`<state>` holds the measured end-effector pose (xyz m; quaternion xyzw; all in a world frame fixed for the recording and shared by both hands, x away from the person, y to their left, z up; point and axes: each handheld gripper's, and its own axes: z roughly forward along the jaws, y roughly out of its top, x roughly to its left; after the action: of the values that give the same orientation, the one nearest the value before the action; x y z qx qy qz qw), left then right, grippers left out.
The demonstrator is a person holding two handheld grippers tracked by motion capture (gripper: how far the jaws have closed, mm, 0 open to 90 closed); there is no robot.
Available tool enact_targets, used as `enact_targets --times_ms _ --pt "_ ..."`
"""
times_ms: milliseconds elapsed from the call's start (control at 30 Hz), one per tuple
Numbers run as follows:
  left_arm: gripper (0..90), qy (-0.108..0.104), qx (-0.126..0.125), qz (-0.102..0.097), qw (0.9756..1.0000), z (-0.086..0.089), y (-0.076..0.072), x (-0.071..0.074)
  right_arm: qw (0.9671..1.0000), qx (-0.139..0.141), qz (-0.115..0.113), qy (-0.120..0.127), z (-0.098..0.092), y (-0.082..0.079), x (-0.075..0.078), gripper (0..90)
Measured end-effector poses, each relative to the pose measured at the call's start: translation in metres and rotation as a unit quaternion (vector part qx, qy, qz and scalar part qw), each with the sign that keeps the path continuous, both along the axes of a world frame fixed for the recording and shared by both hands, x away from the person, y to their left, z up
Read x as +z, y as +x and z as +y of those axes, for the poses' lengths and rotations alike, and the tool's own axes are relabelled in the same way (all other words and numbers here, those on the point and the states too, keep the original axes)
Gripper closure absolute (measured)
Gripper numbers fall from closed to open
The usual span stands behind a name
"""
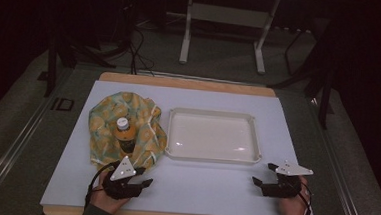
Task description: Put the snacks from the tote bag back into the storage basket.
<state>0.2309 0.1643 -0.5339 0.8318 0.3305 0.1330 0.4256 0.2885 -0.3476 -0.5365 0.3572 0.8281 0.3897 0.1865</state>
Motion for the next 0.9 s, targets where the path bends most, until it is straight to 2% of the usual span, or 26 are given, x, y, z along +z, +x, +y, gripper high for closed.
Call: enact_targets --times_ms 200,267,400,533,600,700,900 --pt "50.7 0.006 -0.009 0.004 0.9999 -0.0044 0.0005 -0.0009 0.9999 0.0 0.0 -0.011 0.0022 -0.0003 -0.0006 15.2" --pt "50.5 0.014 -0.012 0.007 0.9998 -0.0058 0.0007 -0.0016 1.0 -0.002 -0.001 -0.008 0.0018 -0.0002 -0.0006 15.2" --pt "50.4 0.015 -0.013 0.007 0.9998 -0.0067 0.0005 -0.0019 1.0 -0.003 0.0 -0.004 0.0007 0.0 -0.0004 15.1" --pt "50.4 0.007 -0.019 0.012 0.9997 -0.0071 0.0009 -0.0011 1.0 -0.003 -0.006 -0.005 0.0013 -0.0015 -0.0002 15.1" --pt "50.4 -0.008 -0.025 0.016 0.9995 -0.0061 0.0015 0.0002 1.0 -0.003 -0.006 -0.004 0.0012 -0.0016 -0.0002 15.1" --pt "50.4 -0.016 -0.029 0.022 0.9992 -0.0051 0.0027 0.0019 0.9999 -0.003 -0.009 -0.006 0.0013 -0.0019 -0.0001 15.1" --pt "50.5 0.003 -0.04 0.024 0.9989 -0.0091 0.0026 0.0059 0.9999 -0.005 -0.013 -0.006 0.0012 -0.0025 0.0 15.1"
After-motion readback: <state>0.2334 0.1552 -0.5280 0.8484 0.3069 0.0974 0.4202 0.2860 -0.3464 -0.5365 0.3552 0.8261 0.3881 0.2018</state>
